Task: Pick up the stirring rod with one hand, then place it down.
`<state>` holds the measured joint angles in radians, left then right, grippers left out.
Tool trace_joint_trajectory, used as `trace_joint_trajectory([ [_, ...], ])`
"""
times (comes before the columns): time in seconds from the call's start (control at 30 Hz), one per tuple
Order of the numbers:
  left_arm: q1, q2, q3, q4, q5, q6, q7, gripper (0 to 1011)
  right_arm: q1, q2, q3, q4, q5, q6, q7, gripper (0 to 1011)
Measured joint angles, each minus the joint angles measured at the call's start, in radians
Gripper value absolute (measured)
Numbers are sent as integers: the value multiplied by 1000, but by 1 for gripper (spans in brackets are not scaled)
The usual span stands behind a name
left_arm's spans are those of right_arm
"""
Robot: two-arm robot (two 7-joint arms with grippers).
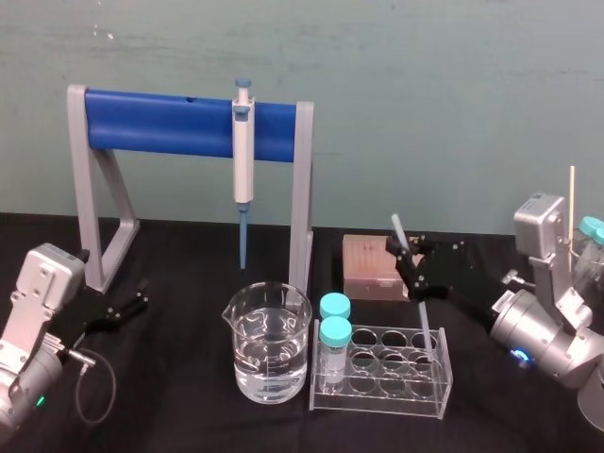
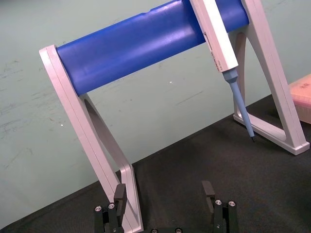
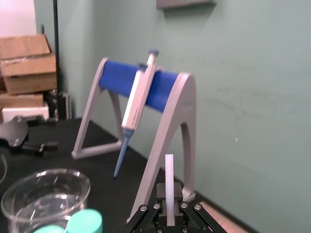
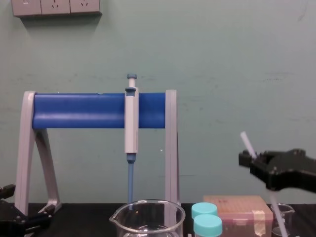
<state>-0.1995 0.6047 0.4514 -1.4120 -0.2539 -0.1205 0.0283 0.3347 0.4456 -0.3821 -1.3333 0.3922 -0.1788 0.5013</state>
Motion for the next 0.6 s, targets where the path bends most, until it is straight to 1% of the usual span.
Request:
trace_joint_trajectory([
  [0.27, 0, 0, 0, 0, 0, 0, 0, 1000, -18, -19, 58, -42, 10, -67, -6, 70],
  [0.47, 0, 0, 0, 0, 0, 0, 0, 1000, -23, -30, 86, -71, 15, -113, 5, 70],
  [0.57, 0, 0, 0, 0, 0, 0, 0, 1000, -28, -38, 101, -79, 1, -148, 0, 70],
  [0.6, 0, 0, 0, 0, 0, 0, 0, 1000, -33, -46, 110, -79, -12, -179, -11, 70],
])
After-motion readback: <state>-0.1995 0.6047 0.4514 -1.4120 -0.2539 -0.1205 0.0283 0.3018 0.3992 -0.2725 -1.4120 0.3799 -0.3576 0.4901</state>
